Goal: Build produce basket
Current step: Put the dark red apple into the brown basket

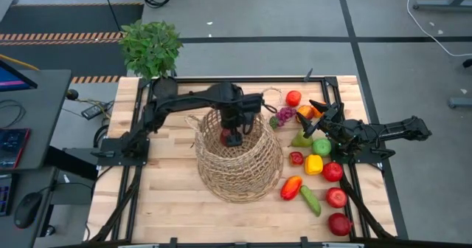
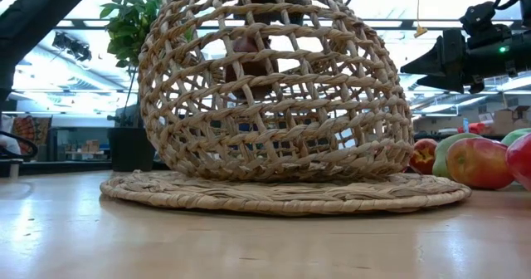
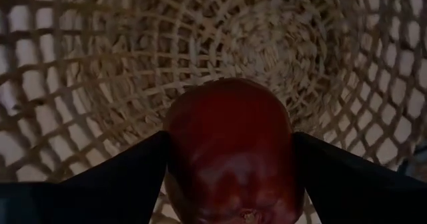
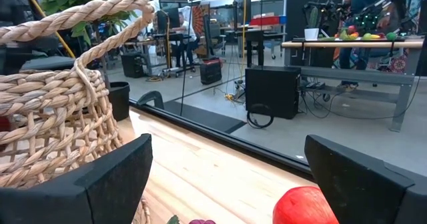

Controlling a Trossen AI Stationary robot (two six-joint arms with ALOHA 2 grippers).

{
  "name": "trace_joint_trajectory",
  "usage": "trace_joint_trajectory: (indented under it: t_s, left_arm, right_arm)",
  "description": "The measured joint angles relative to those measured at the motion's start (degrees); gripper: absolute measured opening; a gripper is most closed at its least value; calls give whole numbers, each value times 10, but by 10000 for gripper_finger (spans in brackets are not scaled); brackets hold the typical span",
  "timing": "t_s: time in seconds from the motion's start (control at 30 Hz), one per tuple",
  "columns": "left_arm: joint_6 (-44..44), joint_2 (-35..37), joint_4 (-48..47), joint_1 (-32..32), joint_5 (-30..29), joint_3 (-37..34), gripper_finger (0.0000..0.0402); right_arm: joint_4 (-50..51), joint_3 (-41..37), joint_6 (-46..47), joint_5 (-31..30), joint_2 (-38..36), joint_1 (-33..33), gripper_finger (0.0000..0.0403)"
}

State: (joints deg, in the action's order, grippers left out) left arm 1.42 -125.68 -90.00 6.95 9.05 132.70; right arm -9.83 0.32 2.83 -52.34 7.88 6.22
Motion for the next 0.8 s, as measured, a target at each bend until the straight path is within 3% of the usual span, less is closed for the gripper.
trace_joint_trajectory:
  t_s: [0.8]
  left_arm:
    - [52, -1, 70, 5, -13, 0, 330]
  right_arm:
    - [0, 0, 0, 0, 0, 0, 396]
